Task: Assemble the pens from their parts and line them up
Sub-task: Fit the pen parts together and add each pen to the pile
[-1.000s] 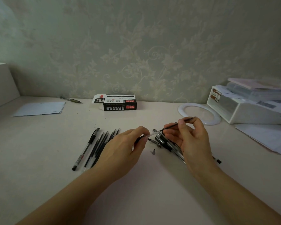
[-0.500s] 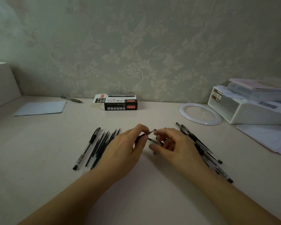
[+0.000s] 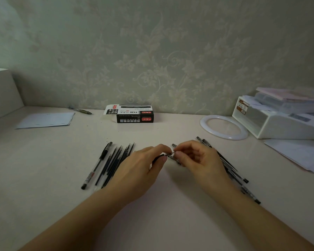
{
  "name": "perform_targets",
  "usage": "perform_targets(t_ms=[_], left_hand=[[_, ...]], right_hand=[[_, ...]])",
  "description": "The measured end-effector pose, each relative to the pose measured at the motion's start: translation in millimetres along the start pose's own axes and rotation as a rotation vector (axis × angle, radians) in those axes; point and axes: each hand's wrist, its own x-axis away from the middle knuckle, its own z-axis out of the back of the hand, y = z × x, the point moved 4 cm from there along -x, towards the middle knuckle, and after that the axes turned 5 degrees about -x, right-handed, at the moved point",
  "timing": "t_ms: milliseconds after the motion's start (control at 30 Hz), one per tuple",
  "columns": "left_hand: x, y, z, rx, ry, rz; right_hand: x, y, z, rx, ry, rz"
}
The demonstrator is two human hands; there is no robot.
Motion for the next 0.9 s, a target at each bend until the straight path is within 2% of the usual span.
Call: perform_targets(t_ms=[133,300,500,767,900], left_hand=[[-0.2,2.1,1.9,0.003,-0.012,-0.024],[-1.3,0.0,2.4,-0.02,-0.008,-0.011],[-0.2,2.9,3.8,-0.03,-0.033,-0.05],[-1.6,5.0,6.3,-0.012,-0.046,-0.046],[-2.8,9.3,8.5,-0.067,-0.015,-0.121]], right_hand=[[1.0,2.9,-5.2,-0.067,-0.044,-0.007],[-0.6,3.7,0.6,-0.087,0.01,-0.015],[0.0,0.1,-3.4,-0.082,-0.068,0.039],[0.2,5.0,-3.1,-0.095,-0.096,-0.031],[2.6,5.3,-3.3,0.053,-0.119,-0.028]])
